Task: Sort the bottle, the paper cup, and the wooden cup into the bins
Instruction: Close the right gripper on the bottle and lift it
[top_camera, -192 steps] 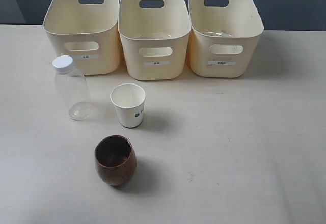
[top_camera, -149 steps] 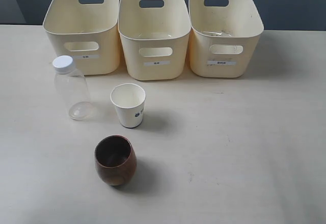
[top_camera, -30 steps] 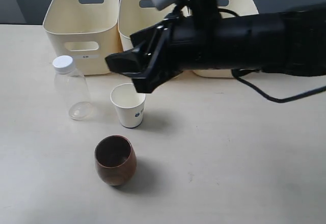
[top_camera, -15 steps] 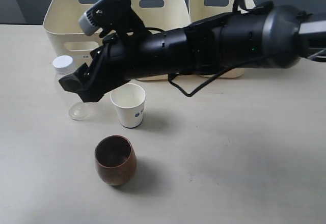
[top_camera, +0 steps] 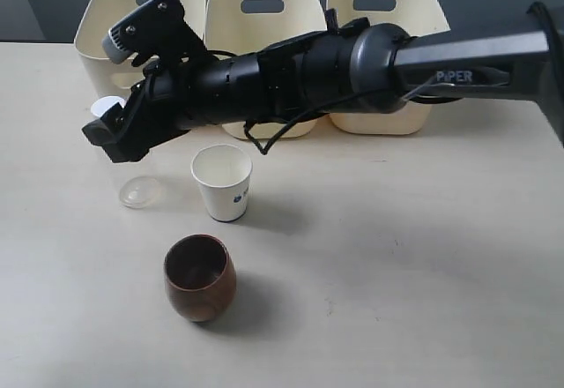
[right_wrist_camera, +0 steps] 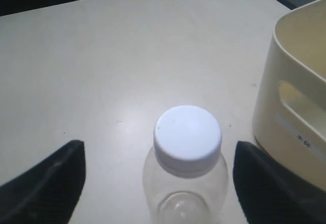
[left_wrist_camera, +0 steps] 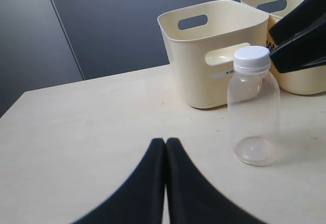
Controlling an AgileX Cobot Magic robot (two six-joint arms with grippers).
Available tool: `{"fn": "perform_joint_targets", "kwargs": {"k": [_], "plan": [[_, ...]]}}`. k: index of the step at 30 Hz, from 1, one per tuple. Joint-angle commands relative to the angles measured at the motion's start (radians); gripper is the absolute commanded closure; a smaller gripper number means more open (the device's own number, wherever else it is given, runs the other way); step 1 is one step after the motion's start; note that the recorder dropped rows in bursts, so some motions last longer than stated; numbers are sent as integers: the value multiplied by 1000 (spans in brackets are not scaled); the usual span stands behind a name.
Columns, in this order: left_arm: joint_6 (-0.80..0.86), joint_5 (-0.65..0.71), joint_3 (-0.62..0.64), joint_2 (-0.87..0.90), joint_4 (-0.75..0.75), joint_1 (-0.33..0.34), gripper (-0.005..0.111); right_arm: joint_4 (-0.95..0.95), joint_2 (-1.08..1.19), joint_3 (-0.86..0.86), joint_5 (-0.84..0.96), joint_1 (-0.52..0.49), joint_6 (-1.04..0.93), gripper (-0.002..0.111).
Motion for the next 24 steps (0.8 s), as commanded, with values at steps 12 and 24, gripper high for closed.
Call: {"fn": "perform_joint_targets", "kwargs": {"k": [12, 24], "plan": [[-2, -1, 1, -5, -6, -3, 107, 7, 107, -118, -28, -2, -6, 33], [-2, -1, 1, -5, -6, -3, 107, 7, 133, -155, -65, -2, -6, 33]]}}
